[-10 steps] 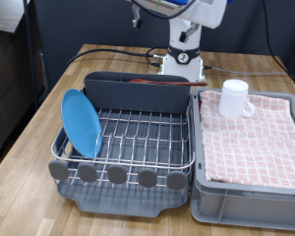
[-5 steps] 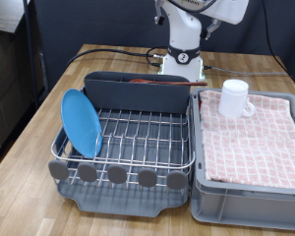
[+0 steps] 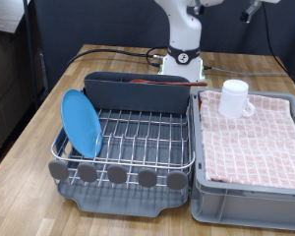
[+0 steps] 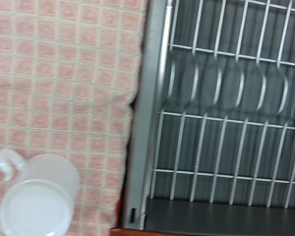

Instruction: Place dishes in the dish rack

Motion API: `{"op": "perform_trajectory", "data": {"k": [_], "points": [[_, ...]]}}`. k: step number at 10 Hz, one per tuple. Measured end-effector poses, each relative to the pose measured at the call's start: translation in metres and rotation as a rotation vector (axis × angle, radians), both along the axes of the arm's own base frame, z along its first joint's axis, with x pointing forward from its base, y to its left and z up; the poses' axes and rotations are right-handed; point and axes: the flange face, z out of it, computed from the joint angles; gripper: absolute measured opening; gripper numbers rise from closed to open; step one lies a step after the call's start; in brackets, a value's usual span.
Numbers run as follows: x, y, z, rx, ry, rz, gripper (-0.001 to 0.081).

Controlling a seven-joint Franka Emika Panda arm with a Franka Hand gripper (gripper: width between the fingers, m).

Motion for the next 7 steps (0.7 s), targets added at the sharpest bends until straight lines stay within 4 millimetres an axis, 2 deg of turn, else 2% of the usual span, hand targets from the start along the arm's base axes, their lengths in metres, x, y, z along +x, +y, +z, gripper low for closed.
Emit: {"op": "perform_trajectory", "data": {"k": [2,4,7], "points": [[-0.013,0.034,0.004,0.029,-0.001,-0.019,0.0803],[-0.027,0.067,0.000,0.049,0.011,-0.020,0.0803],[-0.045,0.105,-0.011,-0.008,0.015,0.123,0.0803]]}}
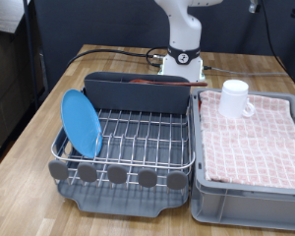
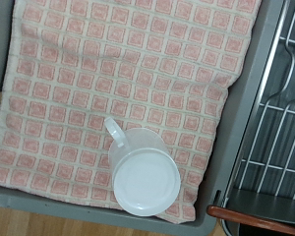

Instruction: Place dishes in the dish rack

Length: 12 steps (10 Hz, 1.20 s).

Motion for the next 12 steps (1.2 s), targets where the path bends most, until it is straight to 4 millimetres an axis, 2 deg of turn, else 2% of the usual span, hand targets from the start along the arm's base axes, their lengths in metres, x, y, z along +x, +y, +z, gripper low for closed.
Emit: {"op": "perform_trajectory", "data": {"k": [3,6,9,12], "points": [[-0.006,0.006,-0.019,-0.064,0.043,0.158,0.0803],[0.000,0.005,-0.039,0.009,0.106,0.290,0.0803],[-0.001,0.007,-0.040,-0.017,0.149,0.275,0.0803],[0.006,0.019,-0.057,-0.006,0.204,0.299,0.0803]]}}
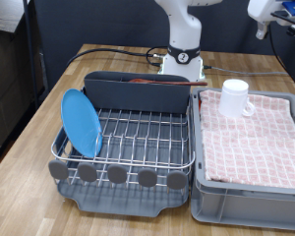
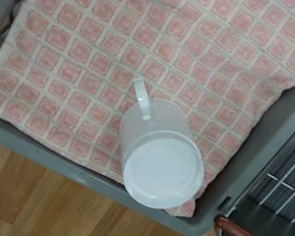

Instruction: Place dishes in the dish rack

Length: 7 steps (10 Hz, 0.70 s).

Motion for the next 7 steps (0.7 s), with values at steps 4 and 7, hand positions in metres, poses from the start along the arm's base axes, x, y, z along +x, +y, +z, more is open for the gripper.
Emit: {"op": "perform_trajectory", "data": {"k": [4,7], "points": [[0.004,0.023,-0.031,0.000,0.031,0.042,0.0803],[0.006,0.035,-0.053,0.002,0.036,0.073,0.0803]]}}
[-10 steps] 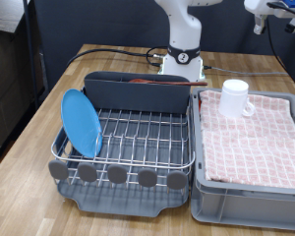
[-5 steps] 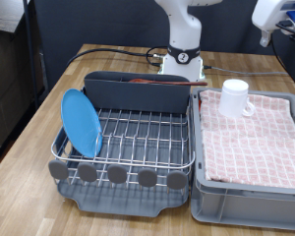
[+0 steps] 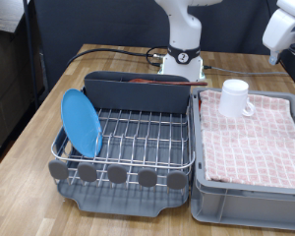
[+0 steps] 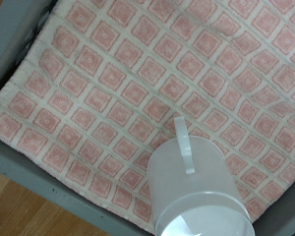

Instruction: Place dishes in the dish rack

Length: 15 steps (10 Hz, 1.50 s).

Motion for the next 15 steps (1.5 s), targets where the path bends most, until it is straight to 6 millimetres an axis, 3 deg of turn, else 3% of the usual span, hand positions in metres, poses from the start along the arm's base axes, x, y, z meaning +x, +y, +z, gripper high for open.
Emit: {"op": "perform_trajectory", "data": {"k": [7,15], "points": [[-0.004,0.003,-0.059,0.022,0.016,0.026,0.0803],[-0.013,-0.024,-0.106,-0.011,0.017,0.128,0.0803]]}}
